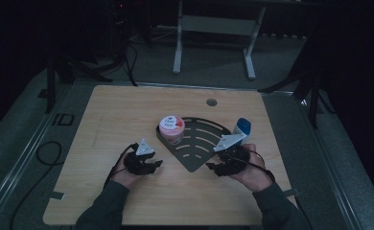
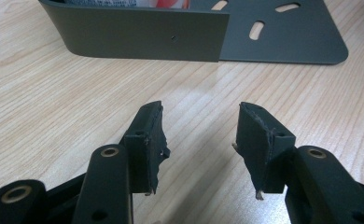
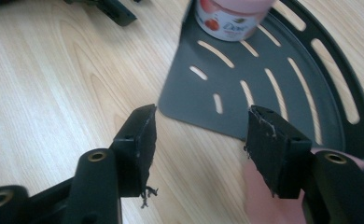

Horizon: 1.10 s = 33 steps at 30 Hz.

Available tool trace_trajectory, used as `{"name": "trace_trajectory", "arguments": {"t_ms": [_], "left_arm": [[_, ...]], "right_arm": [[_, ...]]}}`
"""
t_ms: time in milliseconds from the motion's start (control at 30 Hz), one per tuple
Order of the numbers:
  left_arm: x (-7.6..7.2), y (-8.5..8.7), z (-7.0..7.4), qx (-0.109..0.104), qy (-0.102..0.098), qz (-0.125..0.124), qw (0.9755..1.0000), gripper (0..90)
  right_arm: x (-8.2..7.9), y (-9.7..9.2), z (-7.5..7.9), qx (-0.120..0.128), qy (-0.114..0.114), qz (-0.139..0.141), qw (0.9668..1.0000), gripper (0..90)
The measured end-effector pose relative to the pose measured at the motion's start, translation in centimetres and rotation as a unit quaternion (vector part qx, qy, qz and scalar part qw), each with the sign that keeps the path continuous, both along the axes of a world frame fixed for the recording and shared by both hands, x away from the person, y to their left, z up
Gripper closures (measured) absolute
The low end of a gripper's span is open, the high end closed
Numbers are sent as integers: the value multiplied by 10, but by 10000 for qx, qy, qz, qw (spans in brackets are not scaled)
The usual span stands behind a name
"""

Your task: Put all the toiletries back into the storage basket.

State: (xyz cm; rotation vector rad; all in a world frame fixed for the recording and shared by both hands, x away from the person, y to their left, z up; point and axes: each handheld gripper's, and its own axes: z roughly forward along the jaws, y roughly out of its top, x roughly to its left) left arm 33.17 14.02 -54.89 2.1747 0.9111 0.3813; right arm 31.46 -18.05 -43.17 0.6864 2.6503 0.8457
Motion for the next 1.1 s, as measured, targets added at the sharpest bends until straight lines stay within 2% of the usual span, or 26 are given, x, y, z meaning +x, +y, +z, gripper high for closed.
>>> {"name": "trace_trajectory", "arguments": {"t_ms": [200,333,600,833,1100], "left_arm": [[1,0,-2,-7,33,6,10000,509],[1,0,-2,10,33,11,10000,508],[2,-2,-4,96,40,-7,9999,508],[2,-2,-4,103,59,-2,9999,508],[3,-3,-5,121,78,-16,9999,508]], "right_arm": [[0,-15,3,-48,47,-102,9999,382],[0,-28,3,-71,169,-261,9995,337],[2,-41,4,-140,169,-383,9990,312],[9,-57,6,-326,144,-585,9977,321],[24,-64,4,-363,106,-649,9972,301]]}}
